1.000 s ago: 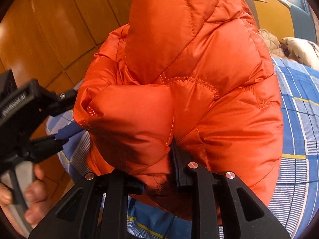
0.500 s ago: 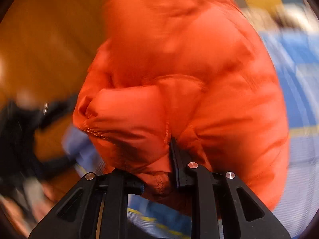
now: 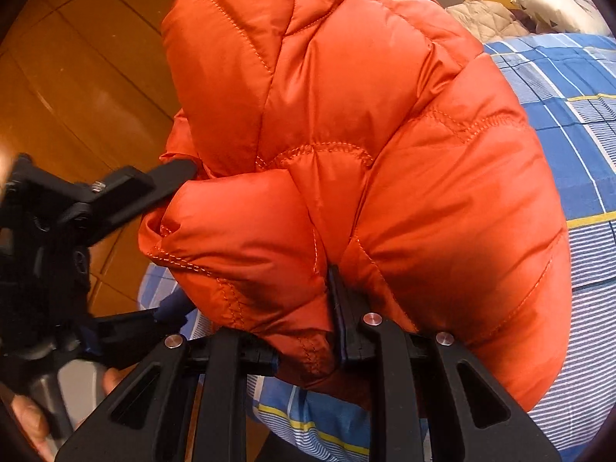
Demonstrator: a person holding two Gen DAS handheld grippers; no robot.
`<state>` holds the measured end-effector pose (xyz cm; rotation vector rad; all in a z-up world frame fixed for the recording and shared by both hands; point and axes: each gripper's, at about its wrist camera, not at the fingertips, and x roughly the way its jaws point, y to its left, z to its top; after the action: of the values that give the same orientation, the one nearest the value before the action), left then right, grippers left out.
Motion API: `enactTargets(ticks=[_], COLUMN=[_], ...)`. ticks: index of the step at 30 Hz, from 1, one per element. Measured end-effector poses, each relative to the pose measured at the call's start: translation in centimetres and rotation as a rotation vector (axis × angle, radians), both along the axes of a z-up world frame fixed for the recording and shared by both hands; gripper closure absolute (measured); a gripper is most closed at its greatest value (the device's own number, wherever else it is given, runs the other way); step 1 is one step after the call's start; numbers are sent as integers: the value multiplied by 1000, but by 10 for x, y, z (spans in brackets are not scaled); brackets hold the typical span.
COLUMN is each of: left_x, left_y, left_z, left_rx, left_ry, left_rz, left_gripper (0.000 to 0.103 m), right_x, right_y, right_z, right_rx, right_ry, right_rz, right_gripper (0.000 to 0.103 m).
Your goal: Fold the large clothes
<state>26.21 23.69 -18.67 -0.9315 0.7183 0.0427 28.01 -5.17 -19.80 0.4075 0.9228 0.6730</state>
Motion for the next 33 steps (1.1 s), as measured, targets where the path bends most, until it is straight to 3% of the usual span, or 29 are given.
enactTargets(ticks=[5,14,17,21,25,28,33], left_x=[2,25,31,36,30,18,4], left_y=[-3,-15,-16,-19,-9,5,19], left_z=[0,-1,-1,2,-4,-11,-16], left_rx=[-1,52,76,103,60,-5,-57], left_ry=[7,71,85,68,26,-19,-72], left_rz=[5,-84,-105,-128,-129,-128,-123], left_gripper=[15,17,27,58,75,83,86], right_x=[0,-5,-8,-10,-13,-17,-29], right_y=[2,19,27,33,31,27,11], right_z=[2,8,10,12,15,24,39], right_rx=[-2,-99,-135,-152,-138,-127,-79], right_ry=[-2,-64,-84,-100,-90,-85,-61], right_rz=[8,51,62,66,76,116,154], right_gripper=[83,83,83,83,83,78,70])
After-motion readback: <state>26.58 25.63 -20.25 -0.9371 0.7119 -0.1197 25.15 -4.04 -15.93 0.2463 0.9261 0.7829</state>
